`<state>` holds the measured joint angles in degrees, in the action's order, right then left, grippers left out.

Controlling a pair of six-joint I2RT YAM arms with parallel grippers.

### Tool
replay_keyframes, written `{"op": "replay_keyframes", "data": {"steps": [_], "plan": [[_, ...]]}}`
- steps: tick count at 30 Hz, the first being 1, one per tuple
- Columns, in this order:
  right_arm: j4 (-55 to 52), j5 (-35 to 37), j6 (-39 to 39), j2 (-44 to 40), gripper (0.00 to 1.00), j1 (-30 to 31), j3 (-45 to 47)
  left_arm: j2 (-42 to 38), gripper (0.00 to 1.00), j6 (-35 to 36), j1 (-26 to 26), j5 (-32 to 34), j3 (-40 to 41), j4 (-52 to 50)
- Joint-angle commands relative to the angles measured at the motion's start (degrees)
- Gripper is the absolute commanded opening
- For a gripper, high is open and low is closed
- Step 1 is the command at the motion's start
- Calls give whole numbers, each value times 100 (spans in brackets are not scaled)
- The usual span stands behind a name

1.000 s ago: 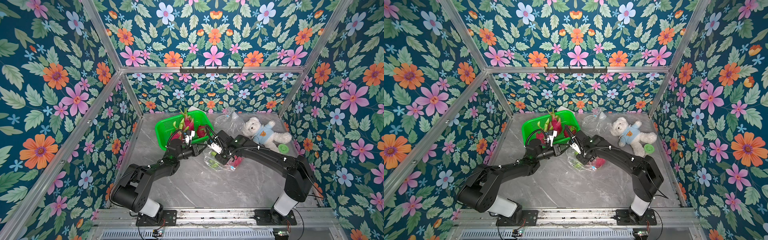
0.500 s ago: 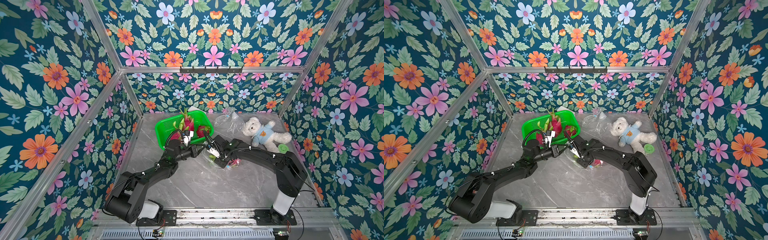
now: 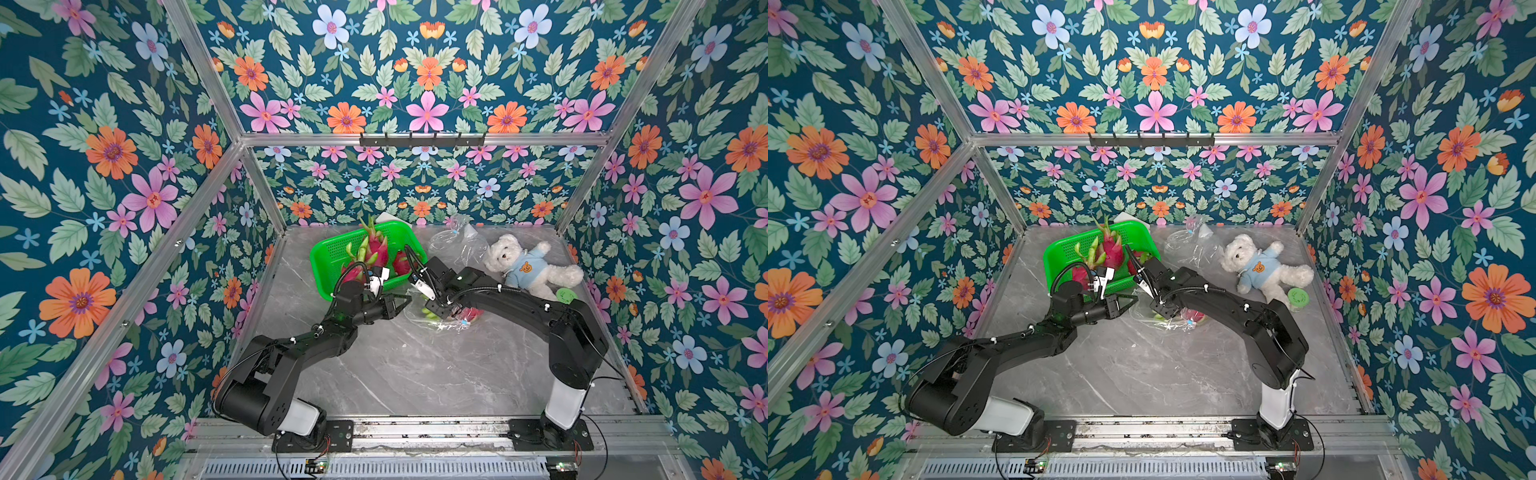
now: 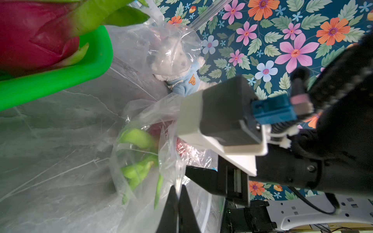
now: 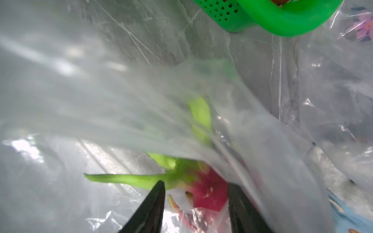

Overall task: Open the zip-top bag and take out the dragon fruit
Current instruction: Open the zipper of the food storage bag at the center of the board.

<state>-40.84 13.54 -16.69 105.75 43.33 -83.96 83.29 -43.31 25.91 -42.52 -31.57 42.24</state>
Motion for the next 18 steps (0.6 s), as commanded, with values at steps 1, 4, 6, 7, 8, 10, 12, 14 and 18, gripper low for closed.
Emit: {"op": "replay_keyframes", "data": {"steps": [1, 4, 6, 7, 8, 10, 12, 14, 18], "plan": [[-278, -110, -150, 206, 51, 13, 6, -75, 0, 11, -7, -125, -25, 145], [-335, -35, -210, 357, 51, 9, 150, -215, 0, 128, -16, -38, -61, -40], [-388, 8, -234, 416, 52, 8, 231, -318, 0, 260, -25, 51, -107, -231], [-439, -21, -237, 422, 53, 9, 249, -354, 0, 295, -29, 88, -120, -279], [-494, -41, -235, 446, 53, 9, 251, -393, 0, 334, -42, 114, -138, -324], [-664, -118, -200, 459, 54, 10, 217, -426, 0, 382, -72, 152, -173, -397], [-728, -176, -177, 429, 55, 9, 216, -433, 0, 371, -119, 165, -174, -406], [-616, -40, -211, 487, 56, 9, 265, -420, 0, 327, -143, 149, -156, -349], [-430, 314, -323, 901, 57, 0, 165, -410, 0, 211, -148, 57, -147, -210]]}}
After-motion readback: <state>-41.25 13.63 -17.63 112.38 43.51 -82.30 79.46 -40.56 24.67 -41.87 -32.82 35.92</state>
